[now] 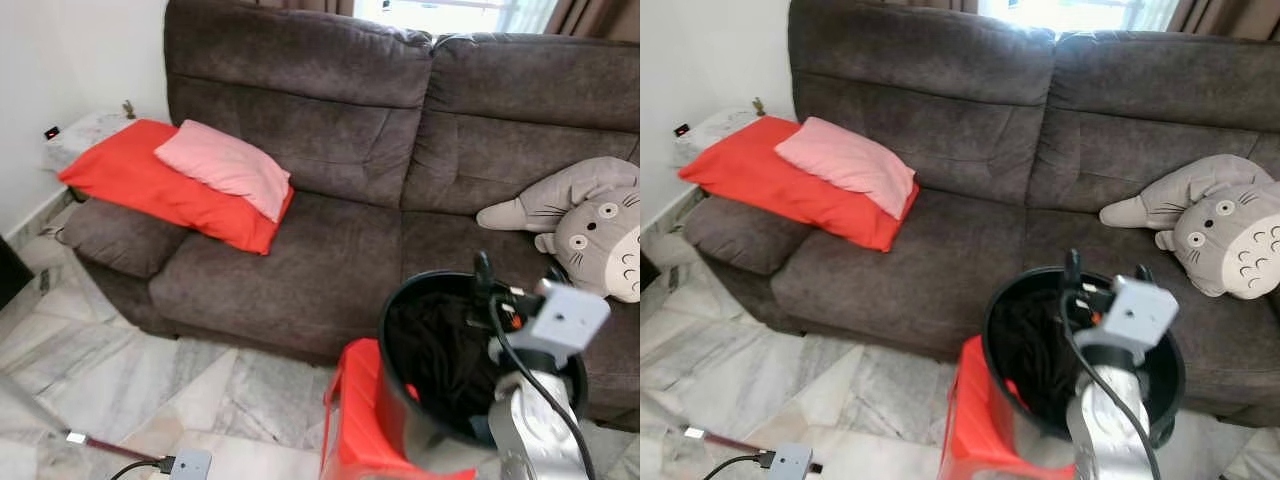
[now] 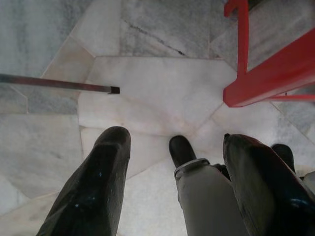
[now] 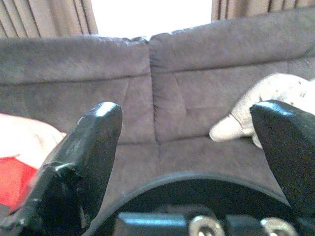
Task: Hang hanger
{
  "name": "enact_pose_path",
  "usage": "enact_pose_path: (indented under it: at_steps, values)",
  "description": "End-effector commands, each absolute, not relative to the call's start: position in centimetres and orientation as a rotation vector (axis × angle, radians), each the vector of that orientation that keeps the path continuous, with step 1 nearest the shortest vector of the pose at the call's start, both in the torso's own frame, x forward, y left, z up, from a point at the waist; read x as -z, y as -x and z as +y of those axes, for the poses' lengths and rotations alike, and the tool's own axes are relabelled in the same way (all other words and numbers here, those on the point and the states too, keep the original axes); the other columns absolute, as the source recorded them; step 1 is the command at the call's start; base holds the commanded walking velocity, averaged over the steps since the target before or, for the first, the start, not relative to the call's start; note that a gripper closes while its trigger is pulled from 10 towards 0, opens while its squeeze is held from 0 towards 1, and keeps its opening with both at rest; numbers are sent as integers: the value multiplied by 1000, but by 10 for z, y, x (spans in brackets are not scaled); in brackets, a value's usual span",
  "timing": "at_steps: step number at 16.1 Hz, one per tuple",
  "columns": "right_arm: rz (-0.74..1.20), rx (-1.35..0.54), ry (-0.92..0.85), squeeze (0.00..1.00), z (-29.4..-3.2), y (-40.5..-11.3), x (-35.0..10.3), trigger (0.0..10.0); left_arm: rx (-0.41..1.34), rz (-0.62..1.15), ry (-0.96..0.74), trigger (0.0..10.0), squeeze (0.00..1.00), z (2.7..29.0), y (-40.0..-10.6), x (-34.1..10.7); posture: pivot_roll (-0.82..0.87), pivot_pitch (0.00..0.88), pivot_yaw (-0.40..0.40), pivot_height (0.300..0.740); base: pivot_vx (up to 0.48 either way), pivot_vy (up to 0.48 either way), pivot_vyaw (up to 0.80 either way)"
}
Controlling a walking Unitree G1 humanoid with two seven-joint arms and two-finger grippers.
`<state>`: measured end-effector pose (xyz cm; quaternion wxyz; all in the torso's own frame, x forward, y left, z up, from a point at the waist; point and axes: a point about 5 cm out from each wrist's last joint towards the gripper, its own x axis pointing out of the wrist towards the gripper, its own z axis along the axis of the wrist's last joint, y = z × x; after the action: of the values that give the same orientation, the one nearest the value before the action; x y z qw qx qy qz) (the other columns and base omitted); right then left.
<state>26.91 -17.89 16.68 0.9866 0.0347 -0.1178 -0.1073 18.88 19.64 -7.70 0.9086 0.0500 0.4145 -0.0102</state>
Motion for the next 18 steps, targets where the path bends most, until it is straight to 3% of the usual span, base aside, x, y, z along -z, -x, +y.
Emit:
enact_pose_path:
  at_steps: [1,6,10,13,18]
  values:
    - [-226,213,-65,0,-179,-270,-165,10000,3,881,-92,10000,0,197,-181,81,-171,51,-15,740,289,0,0]
    - [-218,197,-69,0,-176,-269,-163,10000,-31,893,-84,10000,0,204,-174,83,-156,45,-21,740,0,0,0]
    - [-149,176,-65,0,-172,-248,-159,10000,-26,895,-86,10000,0,205,-174,83,-188,47,-20,740,0,0,0]
    - [155,191,-154,0,-165,-227,-139,10000,1,906,-102,10000,0,202,-176,83,-219,54,-6,740,0,0,0]
    - [356,92,-444,0,-140,-225,-128,10000,36,898,-109,10000,0,195,-182,82,-224,43,-4,740,0,0,0]
